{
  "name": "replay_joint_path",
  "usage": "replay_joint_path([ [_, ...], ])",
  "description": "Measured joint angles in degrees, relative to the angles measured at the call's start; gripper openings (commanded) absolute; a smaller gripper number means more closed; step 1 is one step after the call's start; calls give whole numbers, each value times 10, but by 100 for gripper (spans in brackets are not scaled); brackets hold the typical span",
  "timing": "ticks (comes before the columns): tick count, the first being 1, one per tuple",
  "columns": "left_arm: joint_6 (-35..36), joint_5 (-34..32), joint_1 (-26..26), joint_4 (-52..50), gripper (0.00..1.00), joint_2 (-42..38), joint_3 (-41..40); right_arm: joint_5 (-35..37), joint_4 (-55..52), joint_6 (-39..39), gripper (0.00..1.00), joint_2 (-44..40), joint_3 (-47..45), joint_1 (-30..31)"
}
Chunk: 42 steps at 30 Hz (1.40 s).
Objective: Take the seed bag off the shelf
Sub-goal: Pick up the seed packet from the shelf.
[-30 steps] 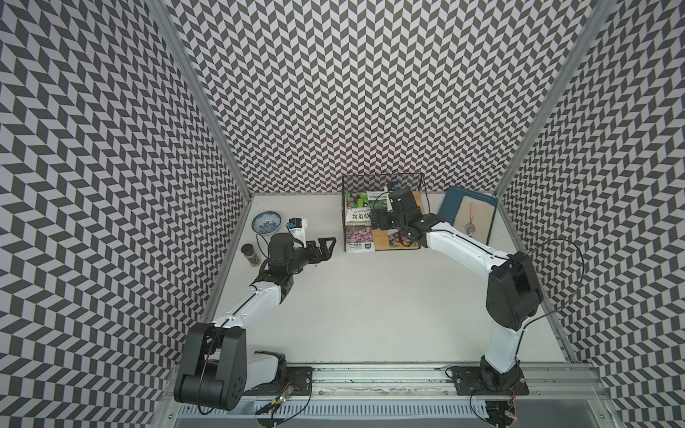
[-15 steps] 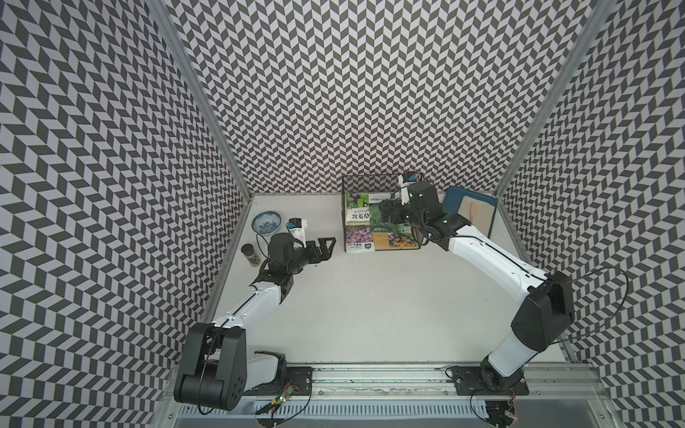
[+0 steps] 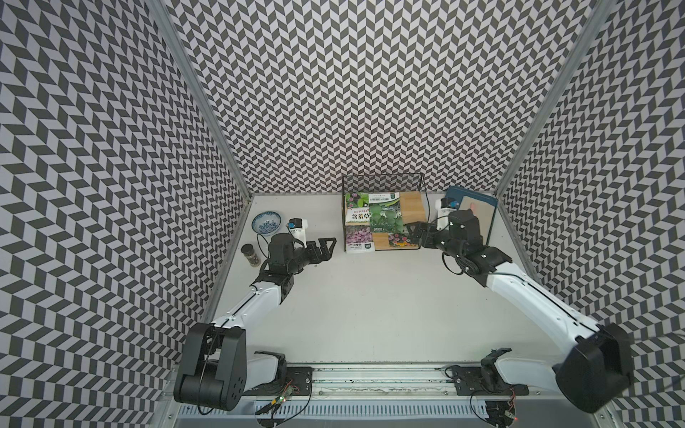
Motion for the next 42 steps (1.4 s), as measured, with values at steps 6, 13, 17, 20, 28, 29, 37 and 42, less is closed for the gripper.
replay_joint_path([
  [6,0,0,-2,0,100,0,0,-75,115,85,94,-21,-89,-11],
  [13,2,0,-4,-2,100,0,0,-151,195,149,94,52,-111,-10],
  [17,2,0,-4,-2,100,0,0,-172,240,168,94,79,-111,-10],
  [20,2,0,-4,-2,100,0,0,-184,274,182,94,96,-111,-10],
  [28,2,0,-4,-2,100,0,0,-196,311,201,91,163,-91,-10],
  [29,2,0,-4,-2,100,0,0,-196,314,202,90,170,-86,-10],
  [37,3,0,-4,-3,100,0,0,-197,333,209,72,220,-30,-10],
  [42,3,0,-4,-3,100,0,0,-201,347,219,53,237,-19,-10],
])
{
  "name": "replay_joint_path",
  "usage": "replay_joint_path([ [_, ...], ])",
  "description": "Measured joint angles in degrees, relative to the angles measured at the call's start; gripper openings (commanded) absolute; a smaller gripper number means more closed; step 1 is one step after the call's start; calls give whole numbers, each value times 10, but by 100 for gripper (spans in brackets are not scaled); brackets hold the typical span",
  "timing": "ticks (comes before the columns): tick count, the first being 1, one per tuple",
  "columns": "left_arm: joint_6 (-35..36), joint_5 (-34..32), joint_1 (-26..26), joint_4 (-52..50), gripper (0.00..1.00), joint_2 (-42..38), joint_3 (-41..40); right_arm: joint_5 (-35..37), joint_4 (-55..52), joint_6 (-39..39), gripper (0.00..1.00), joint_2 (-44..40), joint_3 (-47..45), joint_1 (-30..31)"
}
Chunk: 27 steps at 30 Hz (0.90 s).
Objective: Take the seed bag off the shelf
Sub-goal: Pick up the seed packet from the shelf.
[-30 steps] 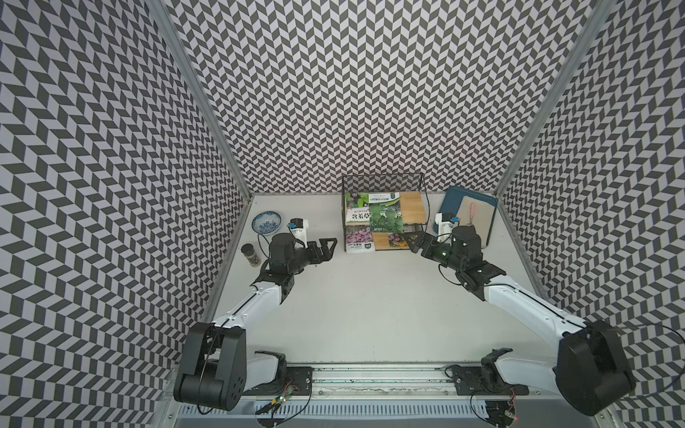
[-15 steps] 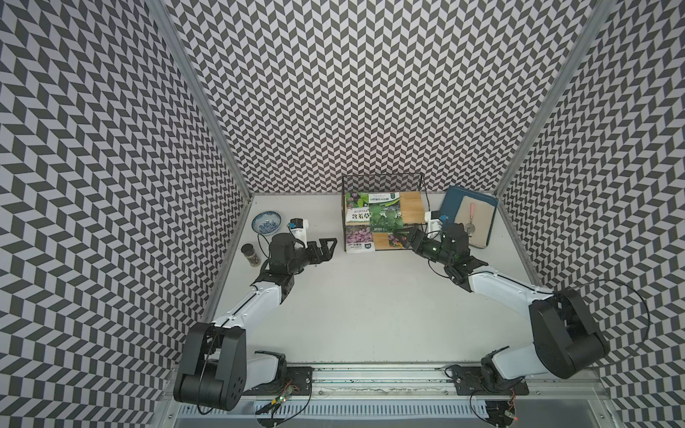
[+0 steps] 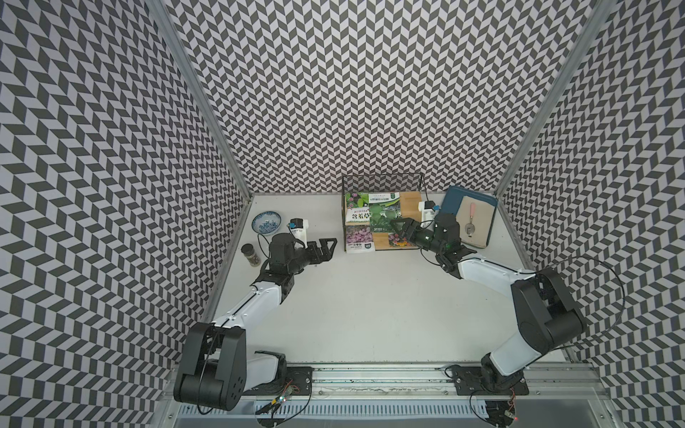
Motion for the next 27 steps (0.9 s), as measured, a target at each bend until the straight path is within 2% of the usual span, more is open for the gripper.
replay_joint_path([
  [5,0,0,0,-1,100,0,0,0,2,5,47,2,0,0],
  [7,0,0,0,-1,100,0,0,0,6,7,40,5,0,0],
  [11,0,0,0,-1,100,4,0,0,15,9,9,19,1,0],
  [13,0,0,0,-2,100,4,0,-1,18,10,2,28,3,0],
  [22,0,0,0,-3,100,4,0,-4,30,10,0,33,5,0],
  [27,1,0,0,-5,100,4,0,-19,12,-4,0,-3,-21,0],
])
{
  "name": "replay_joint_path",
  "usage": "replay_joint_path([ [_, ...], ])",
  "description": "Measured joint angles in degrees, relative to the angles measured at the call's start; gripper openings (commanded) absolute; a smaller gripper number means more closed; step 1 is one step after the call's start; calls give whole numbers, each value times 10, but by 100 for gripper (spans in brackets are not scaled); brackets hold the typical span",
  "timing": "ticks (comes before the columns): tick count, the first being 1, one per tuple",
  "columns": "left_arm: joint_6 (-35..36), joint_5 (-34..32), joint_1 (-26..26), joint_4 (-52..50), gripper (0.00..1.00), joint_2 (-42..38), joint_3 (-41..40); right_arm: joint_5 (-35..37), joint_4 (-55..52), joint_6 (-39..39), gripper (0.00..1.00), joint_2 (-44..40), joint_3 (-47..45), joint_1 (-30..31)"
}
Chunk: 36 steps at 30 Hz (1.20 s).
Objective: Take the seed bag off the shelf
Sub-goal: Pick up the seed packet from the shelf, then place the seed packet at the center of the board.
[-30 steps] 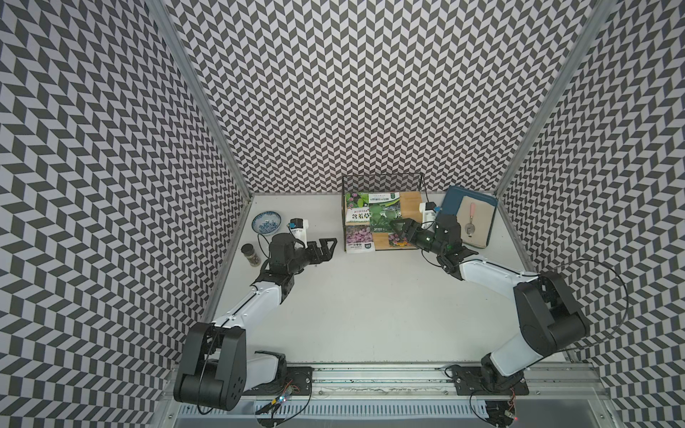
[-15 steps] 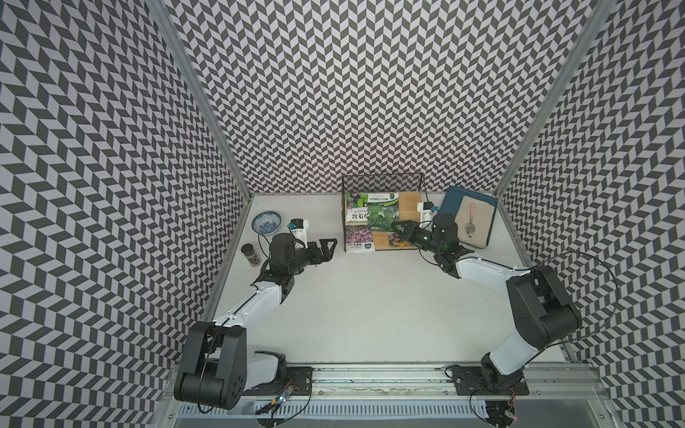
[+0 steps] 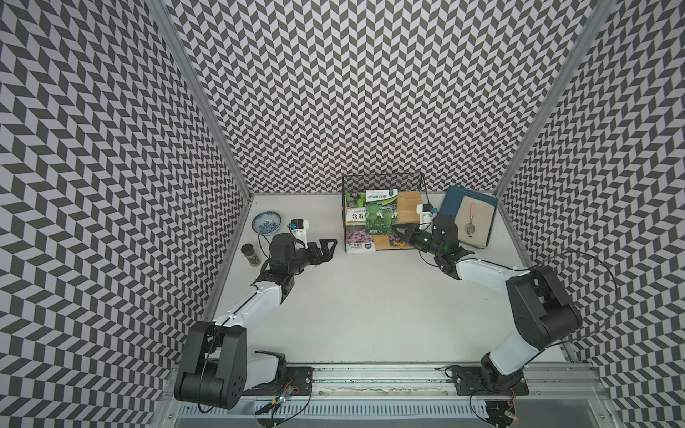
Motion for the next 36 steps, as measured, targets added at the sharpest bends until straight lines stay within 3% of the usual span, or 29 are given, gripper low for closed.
replay_joint_path([
  [11,4,-6,0,-16,100,-5,0,0,-166,-76,0,-296,-150,-5],
  [16,4,-7,0,-19,100,-6,0,9,-244,-90,0,-386,-247,-53],
  [22,8,-17,-4,-23,100,-23,0,2,-327,-92,0,-427,-339,-159],
  [27,12,-26,-12,-27,100,-31,0,-9,-343,-106,0,-383,-337,-229],
  [31,19,-30,-22,-34,100,-31,0,-34,-348,-143,34,-287,-307,-264],
  [34,30,-35,-34,-39,100,-31,0,-58,-348,-172,53,-219,-285,-281],
  [36,37,-41,-43,-44,100,-31,1,-82,-337,-183,79,-210,-281,-287],
])
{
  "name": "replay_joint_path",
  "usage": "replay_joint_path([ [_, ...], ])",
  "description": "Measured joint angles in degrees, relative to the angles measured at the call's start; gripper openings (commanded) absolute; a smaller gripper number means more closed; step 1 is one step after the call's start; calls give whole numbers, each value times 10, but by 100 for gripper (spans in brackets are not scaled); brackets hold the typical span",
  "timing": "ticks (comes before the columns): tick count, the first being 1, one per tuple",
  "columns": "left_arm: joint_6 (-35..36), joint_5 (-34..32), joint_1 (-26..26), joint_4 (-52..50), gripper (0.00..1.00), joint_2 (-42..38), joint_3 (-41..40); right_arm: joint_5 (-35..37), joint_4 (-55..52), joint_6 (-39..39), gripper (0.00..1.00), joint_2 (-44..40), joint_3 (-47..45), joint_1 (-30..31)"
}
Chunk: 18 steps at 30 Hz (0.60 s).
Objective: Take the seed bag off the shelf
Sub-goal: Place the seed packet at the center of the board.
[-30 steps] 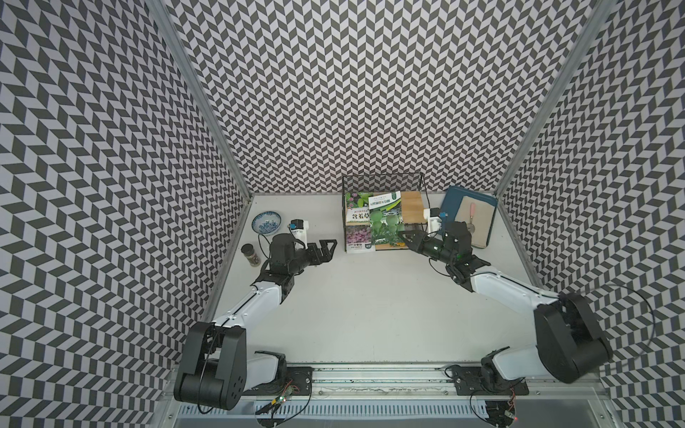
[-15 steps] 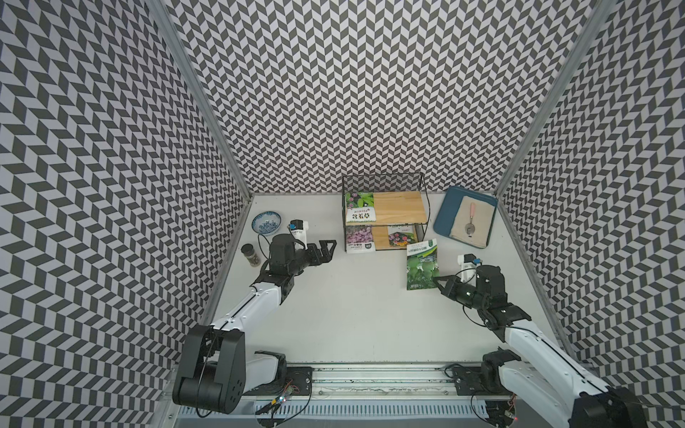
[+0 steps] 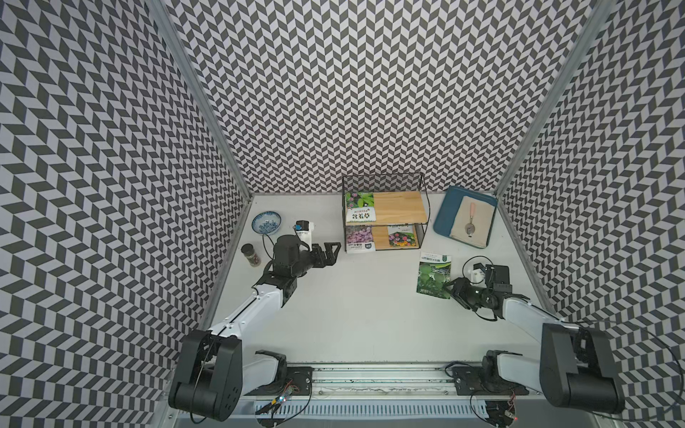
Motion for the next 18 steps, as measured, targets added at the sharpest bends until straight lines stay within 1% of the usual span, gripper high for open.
replay_joint_path([
  [2,7,-11,-10,-8,100,0,2,-14,8,-3,95,-13,-1,-2],
  [3,11,-19,-15,-13,100,-2,3,-11,6,-7,99,-27,-2,-1],
  [8,23,-70,-37,-47,100,-36,10,14,-51,-20,100,-116,6,-2],
  [11,22,-96,-52,-67,100,-51,28,19,-78,-25,100,-153,42,-2],
  [15,9,-119,-86,-85,100,-50,61,11,-75,-26,100,-157,104,-2],
  [18,-14,-135,-124,-94,100,-48,83,-1,-63,-30,100,-131,146,-2],
])
